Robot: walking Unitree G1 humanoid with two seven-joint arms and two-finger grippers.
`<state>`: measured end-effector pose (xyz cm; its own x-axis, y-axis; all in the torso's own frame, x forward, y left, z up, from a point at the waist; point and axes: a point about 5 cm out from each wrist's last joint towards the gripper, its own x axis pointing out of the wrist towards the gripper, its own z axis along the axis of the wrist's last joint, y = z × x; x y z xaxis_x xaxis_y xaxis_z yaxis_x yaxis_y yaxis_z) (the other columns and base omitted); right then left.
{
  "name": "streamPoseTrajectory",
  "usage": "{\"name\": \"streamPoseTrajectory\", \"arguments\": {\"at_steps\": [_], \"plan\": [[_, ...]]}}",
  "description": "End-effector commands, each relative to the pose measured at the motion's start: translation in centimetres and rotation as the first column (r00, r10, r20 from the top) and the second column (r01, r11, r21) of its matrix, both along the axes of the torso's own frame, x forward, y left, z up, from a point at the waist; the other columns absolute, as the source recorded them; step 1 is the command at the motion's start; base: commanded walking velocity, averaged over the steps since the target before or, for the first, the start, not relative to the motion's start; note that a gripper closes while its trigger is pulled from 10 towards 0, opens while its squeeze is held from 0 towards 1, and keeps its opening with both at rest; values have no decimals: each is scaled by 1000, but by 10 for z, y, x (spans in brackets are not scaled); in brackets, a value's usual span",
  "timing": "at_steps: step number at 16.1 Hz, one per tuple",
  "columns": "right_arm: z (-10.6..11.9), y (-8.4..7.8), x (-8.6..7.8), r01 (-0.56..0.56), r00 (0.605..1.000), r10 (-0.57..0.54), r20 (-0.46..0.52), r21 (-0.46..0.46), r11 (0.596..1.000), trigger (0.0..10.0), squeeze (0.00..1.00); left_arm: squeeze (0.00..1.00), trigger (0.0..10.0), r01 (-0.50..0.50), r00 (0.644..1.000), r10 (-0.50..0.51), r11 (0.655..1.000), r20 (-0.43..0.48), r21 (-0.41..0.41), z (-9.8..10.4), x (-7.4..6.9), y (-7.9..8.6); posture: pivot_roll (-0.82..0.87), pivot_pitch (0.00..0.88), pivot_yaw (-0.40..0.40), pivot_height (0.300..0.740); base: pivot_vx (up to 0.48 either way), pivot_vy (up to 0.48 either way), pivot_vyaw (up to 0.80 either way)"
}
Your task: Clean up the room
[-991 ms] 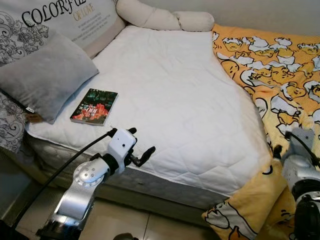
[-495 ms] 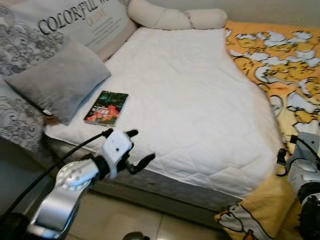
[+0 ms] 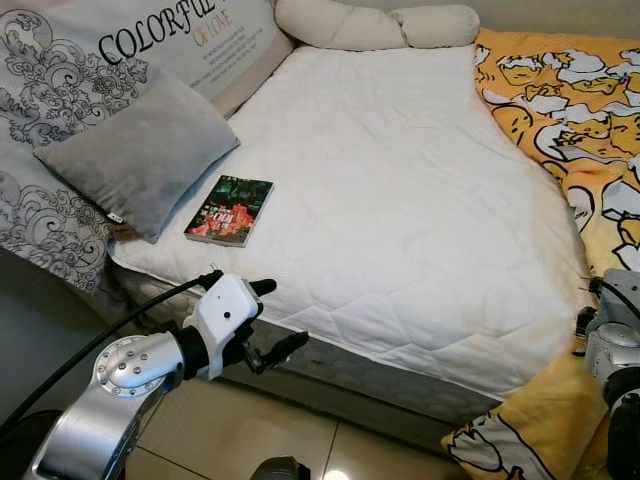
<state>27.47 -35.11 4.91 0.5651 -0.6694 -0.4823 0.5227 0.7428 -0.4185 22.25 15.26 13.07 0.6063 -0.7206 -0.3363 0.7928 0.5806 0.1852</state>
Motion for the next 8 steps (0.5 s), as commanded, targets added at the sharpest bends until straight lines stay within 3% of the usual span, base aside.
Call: {"name": "streamPoseTrajectory", "arguments": {"at_steps": [1, 8], "plan": [[-3, -5, -7, 21, 999, -22, -42, -22, 1000, 0, 0, 0, 10000, -3, 1000, 3, 1000, 1, 10, 3, 0, 2, 302, 48, 129, 740, 0, 0, 0], [-3, -8, -9, 39, 998, -40, -48, -31, 999, 0, 0, 0, 10000, 11, 1000, -11, 1000, -12, -6, 4, 5, -1, 291, 32, 132, 740, 0, 0, 0]]}}
